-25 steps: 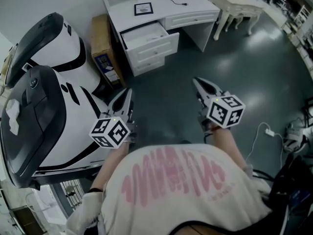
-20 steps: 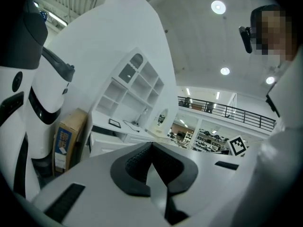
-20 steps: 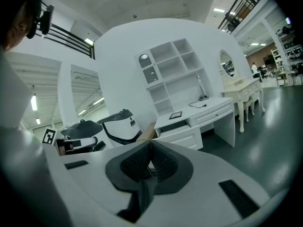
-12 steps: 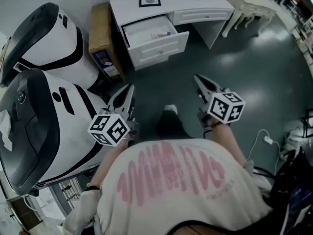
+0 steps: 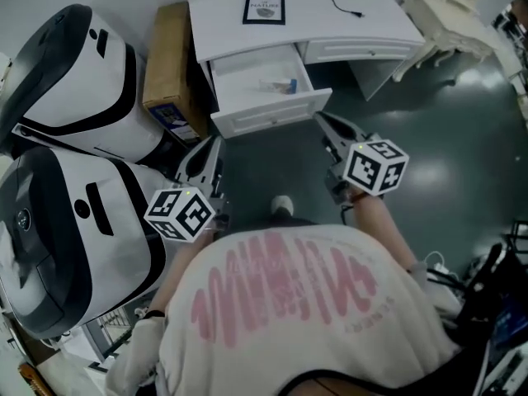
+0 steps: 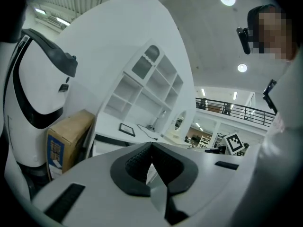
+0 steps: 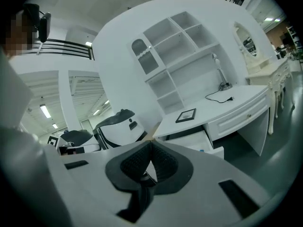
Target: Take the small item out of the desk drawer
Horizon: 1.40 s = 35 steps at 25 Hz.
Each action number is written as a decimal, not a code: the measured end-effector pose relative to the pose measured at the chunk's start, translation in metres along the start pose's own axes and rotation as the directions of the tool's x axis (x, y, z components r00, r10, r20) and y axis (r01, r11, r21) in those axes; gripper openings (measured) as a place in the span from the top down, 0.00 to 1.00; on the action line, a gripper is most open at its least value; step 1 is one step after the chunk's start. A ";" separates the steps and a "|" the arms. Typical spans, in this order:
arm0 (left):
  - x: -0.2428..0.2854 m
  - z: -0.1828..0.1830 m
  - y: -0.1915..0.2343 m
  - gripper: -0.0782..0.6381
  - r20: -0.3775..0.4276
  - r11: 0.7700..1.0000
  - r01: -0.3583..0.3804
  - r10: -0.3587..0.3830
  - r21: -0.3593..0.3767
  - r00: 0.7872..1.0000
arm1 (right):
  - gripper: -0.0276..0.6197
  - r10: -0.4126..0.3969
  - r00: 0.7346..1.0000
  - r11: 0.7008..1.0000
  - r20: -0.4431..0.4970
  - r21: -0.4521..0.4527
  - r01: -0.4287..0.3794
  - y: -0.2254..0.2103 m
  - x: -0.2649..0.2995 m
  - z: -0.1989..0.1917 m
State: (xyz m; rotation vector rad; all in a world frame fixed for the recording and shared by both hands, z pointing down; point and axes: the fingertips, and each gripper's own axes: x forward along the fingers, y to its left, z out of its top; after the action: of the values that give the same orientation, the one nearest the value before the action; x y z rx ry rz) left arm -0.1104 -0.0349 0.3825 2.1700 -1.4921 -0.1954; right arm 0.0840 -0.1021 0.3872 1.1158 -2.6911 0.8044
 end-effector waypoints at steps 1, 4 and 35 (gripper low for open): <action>0.013 0.003 0.004 0.85 0.005 1.000 -0.013 0.013 0.000 1.000 | 0.93 0.012 1.000 1.000 -0.010 -0.002 -0.012 -0.010 0.011 0.007; 0.044 0.013 0.018 0.85 0.025 0.999 -0.054 0.054 -0.007 0.998 | 0.93 0.052 0.998 0.999 -0.035 -0.007 -0.052 -0.034 0.040 0.025; 0.183 -0.007 0.180 0.85 -0.145 0.970 -0.235 0.224 -0.066 0.964 | 0.92 -0.032 0.696 0.757 -0.717 -0.472 -0.452 -0.182 0.273 -0.061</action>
State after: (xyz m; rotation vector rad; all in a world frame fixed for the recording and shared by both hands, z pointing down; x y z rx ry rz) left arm -0.1866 -0.2483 0.5026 1.8871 -1.6116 -0.0267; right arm 0.0068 -0.3481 0.5995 0.2235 -2.1451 0.2015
